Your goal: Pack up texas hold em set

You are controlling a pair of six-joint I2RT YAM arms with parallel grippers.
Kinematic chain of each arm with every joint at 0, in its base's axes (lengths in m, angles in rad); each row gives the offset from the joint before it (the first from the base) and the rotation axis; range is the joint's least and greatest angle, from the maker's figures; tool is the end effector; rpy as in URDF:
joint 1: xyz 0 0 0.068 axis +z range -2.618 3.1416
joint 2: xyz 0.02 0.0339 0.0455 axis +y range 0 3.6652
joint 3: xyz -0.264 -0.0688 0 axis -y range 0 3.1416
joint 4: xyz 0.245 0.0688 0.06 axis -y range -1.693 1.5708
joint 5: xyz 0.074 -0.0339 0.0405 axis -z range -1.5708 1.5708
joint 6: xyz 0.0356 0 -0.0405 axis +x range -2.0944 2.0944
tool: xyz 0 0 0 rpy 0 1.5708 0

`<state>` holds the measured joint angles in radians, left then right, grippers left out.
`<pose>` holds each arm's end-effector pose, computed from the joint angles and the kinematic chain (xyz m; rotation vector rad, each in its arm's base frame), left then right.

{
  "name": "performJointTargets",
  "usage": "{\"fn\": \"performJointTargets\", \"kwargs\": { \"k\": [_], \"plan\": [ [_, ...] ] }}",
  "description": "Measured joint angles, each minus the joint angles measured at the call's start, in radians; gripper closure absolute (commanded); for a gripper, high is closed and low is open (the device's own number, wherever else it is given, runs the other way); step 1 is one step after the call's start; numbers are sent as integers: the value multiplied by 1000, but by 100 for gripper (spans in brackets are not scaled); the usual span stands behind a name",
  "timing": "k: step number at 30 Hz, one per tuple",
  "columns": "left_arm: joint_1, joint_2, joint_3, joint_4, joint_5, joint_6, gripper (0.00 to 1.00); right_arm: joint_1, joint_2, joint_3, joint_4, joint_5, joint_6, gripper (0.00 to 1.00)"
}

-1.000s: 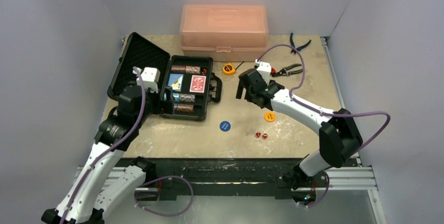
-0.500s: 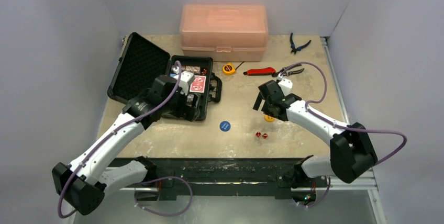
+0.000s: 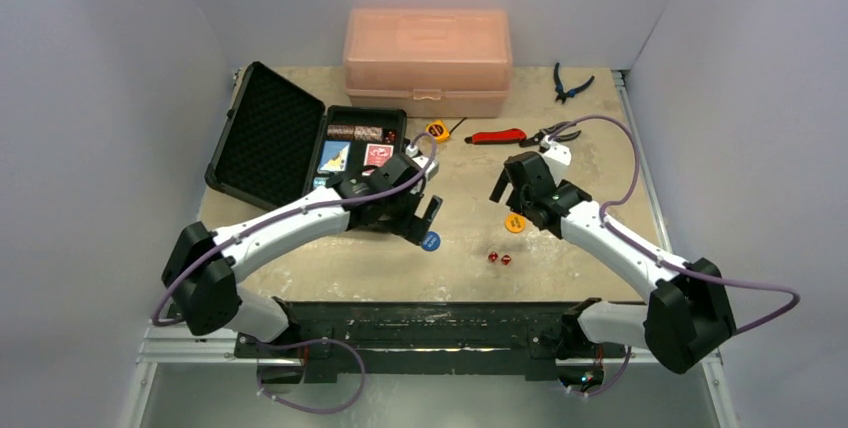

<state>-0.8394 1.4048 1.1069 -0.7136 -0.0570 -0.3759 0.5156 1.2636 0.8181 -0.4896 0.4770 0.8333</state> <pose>0.1927 -0.2117 0.2665 0.5823 2.5612 -0.3692 0.2254 0.1090 0.2287 0.5597 2.3004 0.0367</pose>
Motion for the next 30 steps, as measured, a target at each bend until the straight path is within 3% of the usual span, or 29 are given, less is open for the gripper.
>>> {"fn": "performJointTargets", "kwargs": {
  "k": [11,30],
  "plan": [
    [-87,268,117,40,-87,-69,11,-3,-90,-43,44,56,-32,1],
    [-92,412,135,102,-96,-141,17,-13,-95,-63,100,63,-119,1]
  ]
}}
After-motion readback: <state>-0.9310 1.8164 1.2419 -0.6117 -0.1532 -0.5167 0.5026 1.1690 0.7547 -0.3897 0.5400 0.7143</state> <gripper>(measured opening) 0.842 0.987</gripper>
